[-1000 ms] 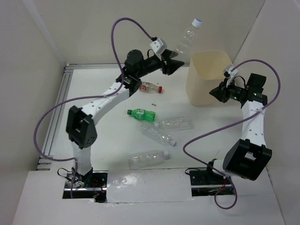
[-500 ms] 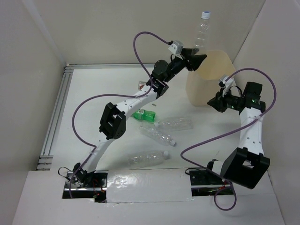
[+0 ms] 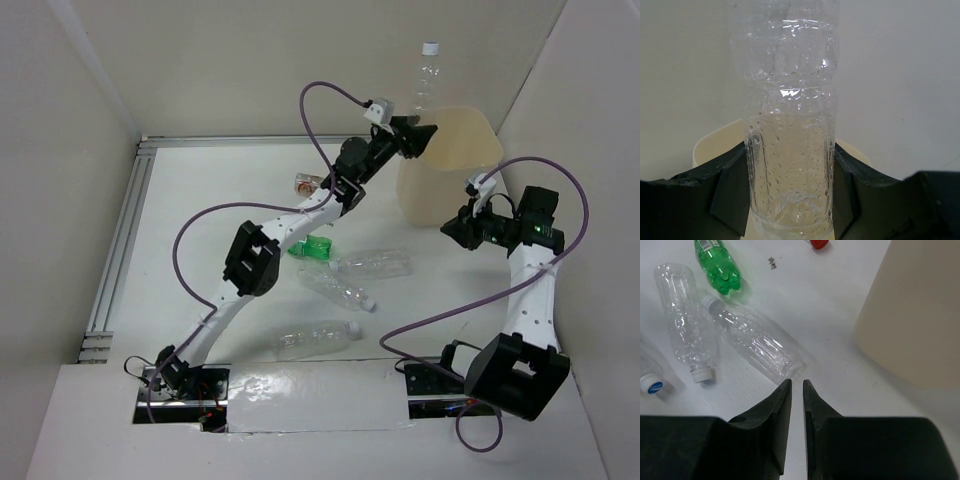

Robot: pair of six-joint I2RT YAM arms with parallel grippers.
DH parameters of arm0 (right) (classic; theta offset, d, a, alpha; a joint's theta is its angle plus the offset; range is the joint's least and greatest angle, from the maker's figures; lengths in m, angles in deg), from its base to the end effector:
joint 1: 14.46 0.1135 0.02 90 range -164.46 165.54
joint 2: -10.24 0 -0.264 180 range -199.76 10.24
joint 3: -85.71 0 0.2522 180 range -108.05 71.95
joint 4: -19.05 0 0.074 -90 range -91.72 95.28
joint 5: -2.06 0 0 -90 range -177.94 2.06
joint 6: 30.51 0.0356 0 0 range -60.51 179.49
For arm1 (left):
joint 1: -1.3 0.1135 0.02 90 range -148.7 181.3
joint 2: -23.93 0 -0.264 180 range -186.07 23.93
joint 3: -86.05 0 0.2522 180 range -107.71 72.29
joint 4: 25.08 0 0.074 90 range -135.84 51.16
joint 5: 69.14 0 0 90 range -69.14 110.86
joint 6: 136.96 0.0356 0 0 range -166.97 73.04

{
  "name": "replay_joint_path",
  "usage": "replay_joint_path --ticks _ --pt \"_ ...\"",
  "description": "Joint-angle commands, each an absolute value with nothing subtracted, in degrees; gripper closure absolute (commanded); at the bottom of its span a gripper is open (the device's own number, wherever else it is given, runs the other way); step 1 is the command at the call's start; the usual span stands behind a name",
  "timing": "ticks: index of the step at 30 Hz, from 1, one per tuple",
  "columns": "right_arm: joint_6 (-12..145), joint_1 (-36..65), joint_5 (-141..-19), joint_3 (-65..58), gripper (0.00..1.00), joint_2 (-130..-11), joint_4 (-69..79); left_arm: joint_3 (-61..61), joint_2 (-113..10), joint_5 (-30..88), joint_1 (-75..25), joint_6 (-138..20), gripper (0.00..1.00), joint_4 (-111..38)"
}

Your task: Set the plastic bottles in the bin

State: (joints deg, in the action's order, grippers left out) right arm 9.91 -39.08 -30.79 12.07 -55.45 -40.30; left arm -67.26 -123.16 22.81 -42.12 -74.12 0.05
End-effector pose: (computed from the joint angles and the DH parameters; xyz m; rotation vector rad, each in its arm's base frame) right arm 0.2118 -0.0642 0.3160 -0.8051 1.8714 0.4466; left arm 0.4247 -0.4036 0.3413 0.1865 1.0724 -1.1340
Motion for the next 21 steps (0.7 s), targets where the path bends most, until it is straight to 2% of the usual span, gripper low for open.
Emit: replay_joint_path --ticks 1,10,11,14,15,18,19,20,21 --pt "10.36 -39.42 -30.81 13.40 0.78 -52.52 -41.12 -70.45 -124.52 22.97 -43.17 -72.19 0.84 1.86" --pt "11.94 -39.42 -30.81 14.64 0.77 -51.37 -41.12 -70.45 -125.04 26.04 -43.70 -68.77 0.74 -1.13" --pt "11.94 -39.42 -30.81 14.64 0.77 -50.85 -41.12 -70.45 -124.44 26.04 -44.22 -68.24 0.66 -1.14" --pt "12.46 -39.42 -30.29 15.17 0.77 -50.84 -41.12 -70.45 -124.43 26.75 -44.23 -67.09 0.60 -2.18" --pt "12.47 -39.42 -30.28 15.17 0.77 -50.84 -41.12 -70.45 -124.43 26.75 -44.23 -66.48 0.54 -2.19" --pt "12.47 -39.42 -30.28 15.17 0.77 -50.84 -41.12 -71.06 -124.43 26.75 -44.75 -65.77 0.46 -3.76" --pt "12.47 -39.42 -30.28 15.17 0.77 -50.84 -41.12 -71.06 -124.43 26.75 -44.75 -65.16 0.42 -4.38" --pt "12.47 -39.42 -30.28 15.69 0.77 -50.84 -41.12 -71.06 -124.43 26.75 -44.75 -65.16 0.29 -4.39" --pt "12.47 -39.42 -30.28 15.70 0.77 -50.84 -41.12 -71.06 -123.91 26.75 -44.75 -64.64 0.29 -4.39"
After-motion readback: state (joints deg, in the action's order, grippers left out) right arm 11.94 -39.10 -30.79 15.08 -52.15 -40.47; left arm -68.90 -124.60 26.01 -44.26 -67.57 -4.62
